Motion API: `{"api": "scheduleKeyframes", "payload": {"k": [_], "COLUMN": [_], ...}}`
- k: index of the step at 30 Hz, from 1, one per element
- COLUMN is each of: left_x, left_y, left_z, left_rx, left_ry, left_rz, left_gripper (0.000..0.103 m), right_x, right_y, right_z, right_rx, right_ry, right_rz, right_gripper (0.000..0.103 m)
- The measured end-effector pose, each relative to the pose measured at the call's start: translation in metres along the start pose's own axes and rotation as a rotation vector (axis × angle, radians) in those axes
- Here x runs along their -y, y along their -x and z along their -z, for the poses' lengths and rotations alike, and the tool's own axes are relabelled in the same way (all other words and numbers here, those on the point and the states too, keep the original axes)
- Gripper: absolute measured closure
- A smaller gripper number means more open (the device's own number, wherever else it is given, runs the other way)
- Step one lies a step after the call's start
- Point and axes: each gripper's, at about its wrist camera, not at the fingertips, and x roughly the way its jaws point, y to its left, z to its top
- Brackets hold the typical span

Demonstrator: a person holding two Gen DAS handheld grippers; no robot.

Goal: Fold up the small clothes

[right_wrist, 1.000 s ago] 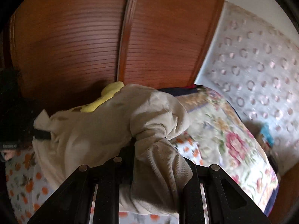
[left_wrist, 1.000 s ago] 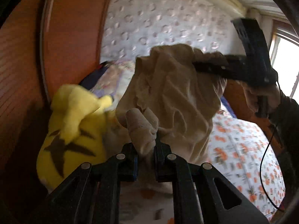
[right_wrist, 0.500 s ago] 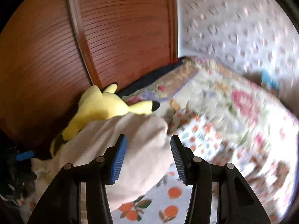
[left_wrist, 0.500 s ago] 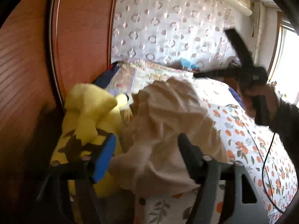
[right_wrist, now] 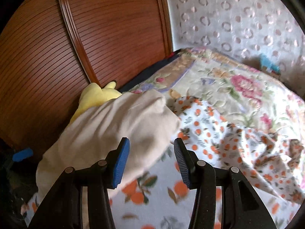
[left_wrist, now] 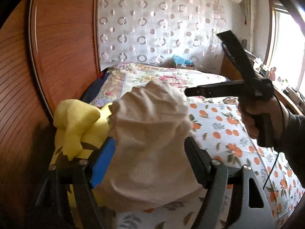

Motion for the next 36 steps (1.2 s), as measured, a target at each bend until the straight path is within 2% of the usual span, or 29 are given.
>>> {"api": "scheduleKeyframes", "payload": {"k": [9,15,17,19,28,33,36], "left_x": [0.051,0.086,0.097,0.106,0.141,0.152,0.156], "left_y": [0.042,0.072,0.083,0.09,0.131,0.147,0.152], "left_z": [0.0,0.007,0.009,0.009,0.005,0.003,0.003], "left_rx": [0.074,0.119,0.132,0.144,0.212,0.239,0.246], "left_ry": [-0.035,-0.068,-0.075,-0.08,-0.103,-0.106,-0.106], "left_rz": [0.026,0.054,0.062,0.067,0.108,0.116,0.091], "left_gripper": [0.027,0.024,0.023,0.022,0.013,0.012,0.012], "right_x": [-0.014,-0.025,-0.028,-0.033,-0.056,-0.071,-0.074], "right_y": [0.118,0.189,0.206,0.226,0.284,0.295,0.296], "right_z": [0.076,0.133,0.149,0.164,0.209,0.223,0.232], "right_rx": [0.151,0.226,0.244,0.269,0.38,0.425,0.446], "right_ry": [0.006,-0.043,-0.062,-0.084,-0.164,-0.18,-0.183], "right_rz": [0.146,0.218,0.246,0.286,0.381,0.42,0.447], "right_gripper": [0.052,0.037,0.024,0.019,0.017,0.017,0.017]}}
